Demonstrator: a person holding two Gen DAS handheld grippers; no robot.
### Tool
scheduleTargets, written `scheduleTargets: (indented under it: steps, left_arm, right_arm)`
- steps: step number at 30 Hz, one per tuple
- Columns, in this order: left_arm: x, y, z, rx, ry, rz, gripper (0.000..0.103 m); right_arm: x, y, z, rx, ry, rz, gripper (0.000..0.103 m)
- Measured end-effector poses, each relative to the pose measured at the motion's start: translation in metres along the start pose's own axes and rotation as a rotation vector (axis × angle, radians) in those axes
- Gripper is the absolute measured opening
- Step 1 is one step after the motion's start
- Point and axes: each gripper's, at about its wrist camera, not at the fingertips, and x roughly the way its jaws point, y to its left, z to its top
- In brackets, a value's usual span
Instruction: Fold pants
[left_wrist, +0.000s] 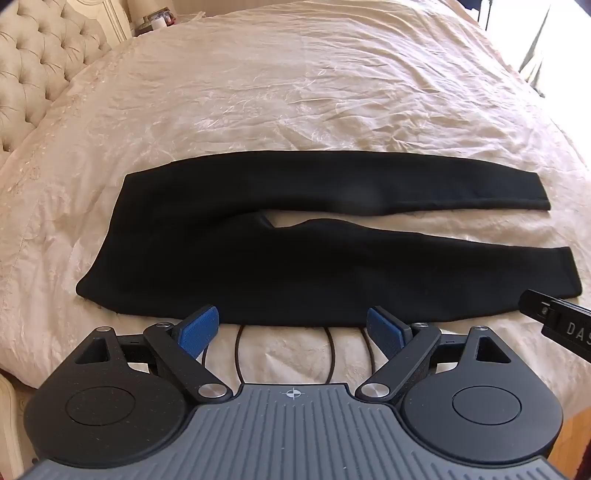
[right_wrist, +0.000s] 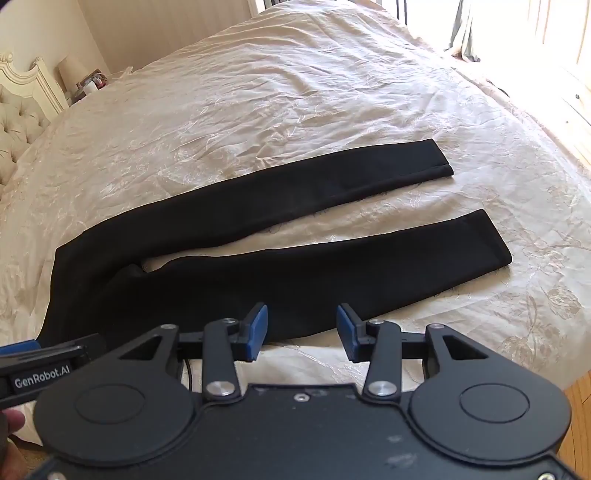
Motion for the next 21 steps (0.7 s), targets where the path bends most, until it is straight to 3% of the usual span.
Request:
scheduleTargets:
  steps: [21]
  left_arm:
    - [0.003, -0.01, -0.011, 0.028, 0.013, 0.027, 0.088]
  right_arm:
    - [0.002, 0.001, -0.002, -0.051, 0.009, -0.04, 0.044]
